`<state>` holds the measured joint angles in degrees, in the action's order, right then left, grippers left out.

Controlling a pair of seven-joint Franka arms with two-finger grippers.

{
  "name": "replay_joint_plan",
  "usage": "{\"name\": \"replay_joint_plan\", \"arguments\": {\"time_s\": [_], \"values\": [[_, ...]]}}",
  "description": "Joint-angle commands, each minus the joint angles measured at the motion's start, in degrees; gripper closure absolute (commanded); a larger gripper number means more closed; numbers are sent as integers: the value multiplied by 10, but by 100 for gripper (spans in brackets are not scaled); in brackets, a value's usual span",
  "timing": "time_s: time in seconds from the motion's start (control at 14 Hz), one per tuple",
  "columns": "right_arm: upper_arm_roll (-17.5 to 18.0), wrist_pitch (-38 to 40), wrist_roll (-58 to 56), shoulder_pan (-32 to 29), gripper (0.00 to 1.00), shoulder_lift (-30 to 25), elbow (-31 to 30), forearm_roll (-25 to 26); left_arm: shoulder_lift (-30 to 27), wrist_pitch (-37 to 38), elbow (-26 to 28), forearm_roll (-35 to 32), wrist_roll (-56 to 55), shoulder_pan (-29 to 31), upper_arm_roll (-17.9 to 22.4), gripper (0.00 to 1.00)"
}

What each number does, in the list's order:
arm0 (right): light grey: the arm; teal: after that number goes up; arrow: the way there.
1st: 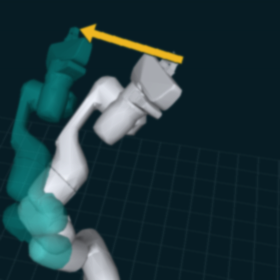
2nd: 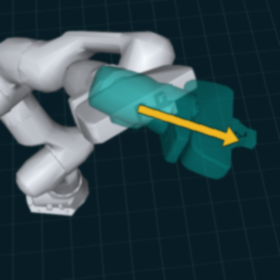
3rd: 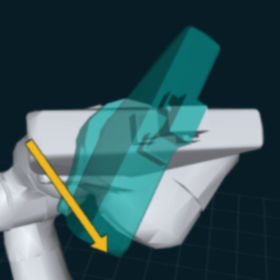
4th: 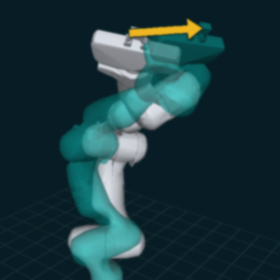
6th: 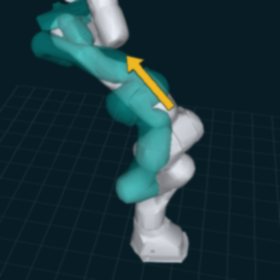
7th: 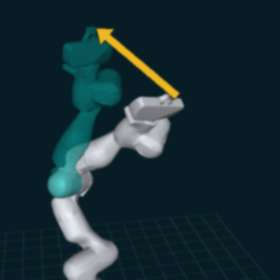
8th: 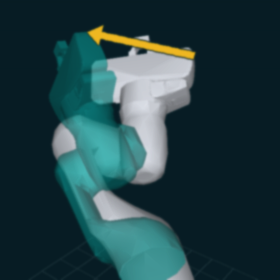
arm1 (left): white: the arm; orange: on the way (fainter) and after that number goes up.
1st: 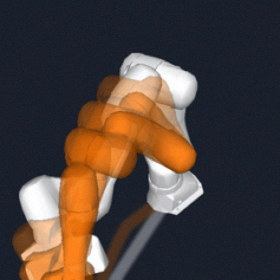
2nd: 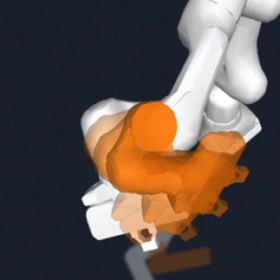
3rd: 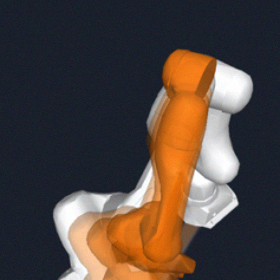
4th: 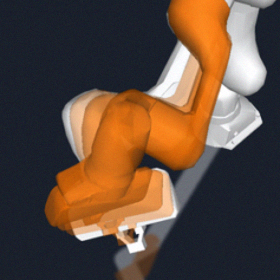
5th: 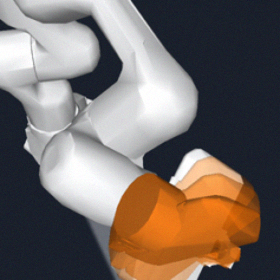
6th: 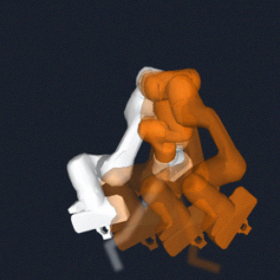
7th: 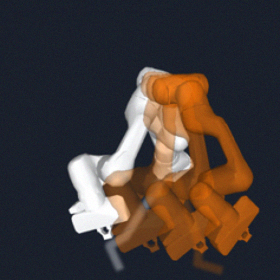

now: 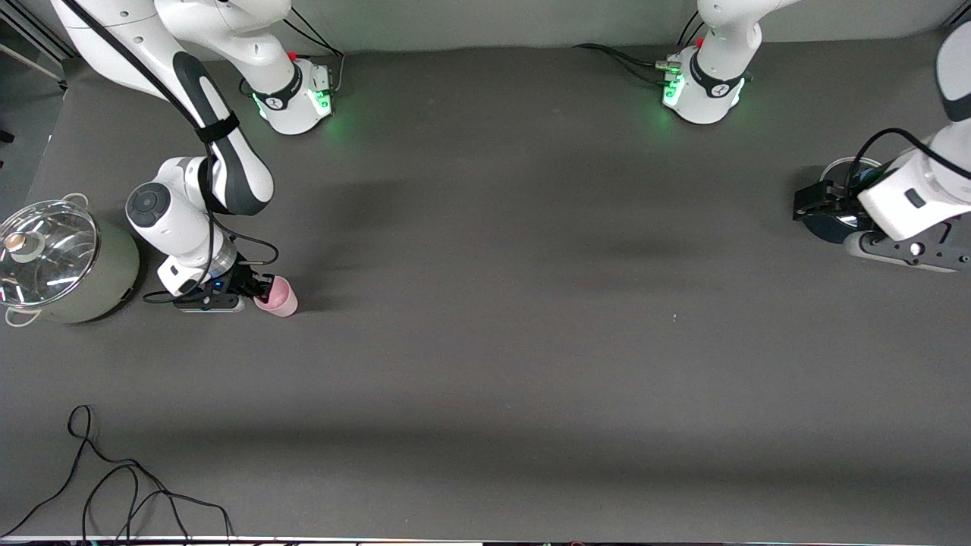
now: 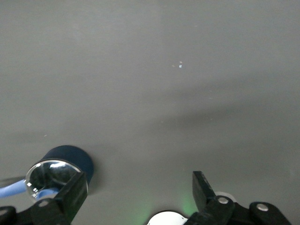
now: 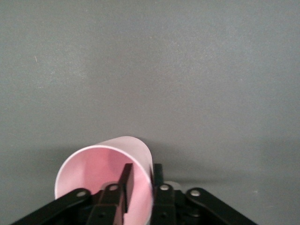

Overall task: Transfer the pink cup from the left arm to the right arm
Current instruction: 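Lower the cup onto the table and open the right gripper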

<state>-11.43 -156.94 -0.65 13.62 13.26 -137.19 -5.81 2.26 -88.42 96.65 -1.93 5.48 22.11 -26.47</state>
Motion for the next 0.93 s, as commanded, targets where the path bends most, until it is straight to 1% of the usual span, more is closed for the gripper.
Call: {"name": "replay_joint_plan", "arguments": {"time_s": [0.0,0.14,0.29,0.43,0.5,0.57,0.64,0.71,0.86], "values": [[-3,16,-12,6,0,-28,-4,-11,-11,1,-10,-25,-21,-18,5,0],[-3,58,-8,7,0,-63,-1,-11,-24,-24,-12,-19,-18,-18,3,0],[-4,117,-8,7,0,-116,4,-11,-29,-40,-12,-16,-16,-18,1,0],[-4,185,-8,7,0,-166,25,-10,-30,-50,-11,-15,-16,-17,2,0],[-4,228,-10,7,0,-185,45,-3,-29,-52,-12,-9,-16,-16,4,0],[-5,274,-10,6,0,-196,80,-2,-27,-60,-13,-4,-16,-15,5,0],[-5,334,-10,2,0,-196,127,4,-24,-62,-15,-3,-17,-18,11,0],[-5,398,-9,1,0,-192,185,23,-23,-62,-15,-3,-16,-30,29,0],[-4,508,-8,1,0,-179,296,67,-23,-62,-18,-2,-15,-103,109,1]]}}
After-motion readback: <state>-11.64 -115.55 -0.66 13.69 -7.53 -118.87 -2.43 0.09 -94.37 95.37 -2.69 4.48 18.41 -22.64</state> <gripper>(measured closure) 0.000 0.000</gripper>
